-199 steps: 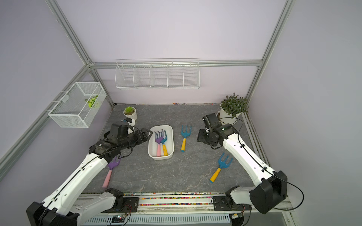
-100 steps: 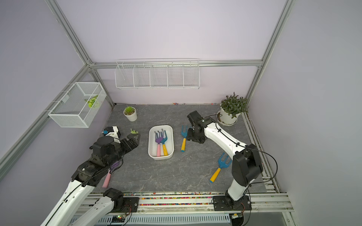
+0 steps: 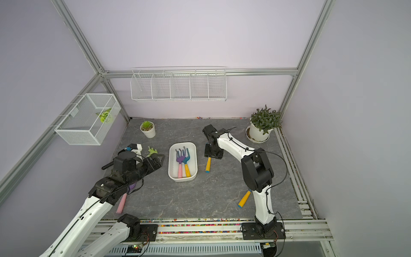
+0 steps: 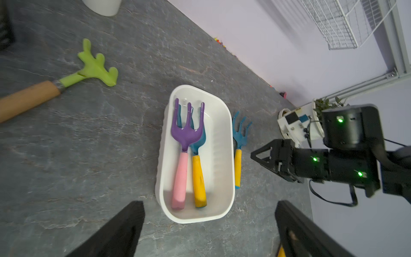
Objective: Put the rake into the storage box
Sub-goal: Pick up the rake at the center of the board.
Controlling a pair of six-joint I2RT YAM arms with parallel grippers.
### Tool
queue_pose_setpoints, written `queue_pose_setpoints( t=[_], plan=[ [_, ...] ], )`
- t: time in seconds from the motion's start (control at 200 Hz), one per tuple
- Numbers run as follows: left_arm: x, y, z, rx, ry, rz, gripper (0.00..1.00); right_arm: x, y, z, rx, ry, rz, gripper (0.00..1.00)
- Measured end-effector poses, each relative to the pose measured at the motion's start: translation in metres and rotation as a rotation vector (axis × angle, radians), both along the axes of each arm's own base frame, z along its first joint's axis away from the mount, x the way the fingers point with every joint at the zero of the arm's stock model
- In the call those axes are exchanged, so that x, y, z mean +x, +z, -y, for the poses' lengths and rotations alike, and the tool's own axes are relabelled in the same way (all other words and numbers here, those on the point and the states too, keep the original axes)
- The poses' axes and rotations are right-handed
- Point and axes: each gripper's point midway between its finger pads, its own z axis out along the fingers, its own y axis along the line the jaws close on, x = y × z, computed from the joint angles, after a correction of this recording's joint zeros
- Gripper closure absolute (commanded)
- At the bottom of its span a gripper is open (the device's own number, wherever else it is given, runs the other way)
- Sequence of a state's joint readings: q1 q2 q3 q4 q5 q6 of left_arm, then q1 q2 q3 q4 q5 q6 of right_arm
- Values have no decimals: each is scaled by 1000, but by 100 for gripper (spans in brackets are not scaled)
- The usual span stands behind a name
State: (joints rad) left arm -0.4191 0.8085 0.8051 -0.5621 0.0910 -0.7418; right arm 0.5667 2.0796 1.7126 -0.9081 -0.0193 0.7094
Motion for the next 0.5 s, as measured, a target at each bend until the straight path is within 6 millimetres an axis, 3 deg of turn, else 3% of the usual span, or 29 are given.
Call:
queue_pose_setpoints(
  t=[0.245, 0.505],
  plan=[
    [1, -18, 22, -52, -91, -66, 9, 13, -26, -9, -26, 3, -40, 50],
    [-2, -20, 27, -74, -114, -76, 9, 18, -38, -12, -40, 4, -60, 55]
  ],
)
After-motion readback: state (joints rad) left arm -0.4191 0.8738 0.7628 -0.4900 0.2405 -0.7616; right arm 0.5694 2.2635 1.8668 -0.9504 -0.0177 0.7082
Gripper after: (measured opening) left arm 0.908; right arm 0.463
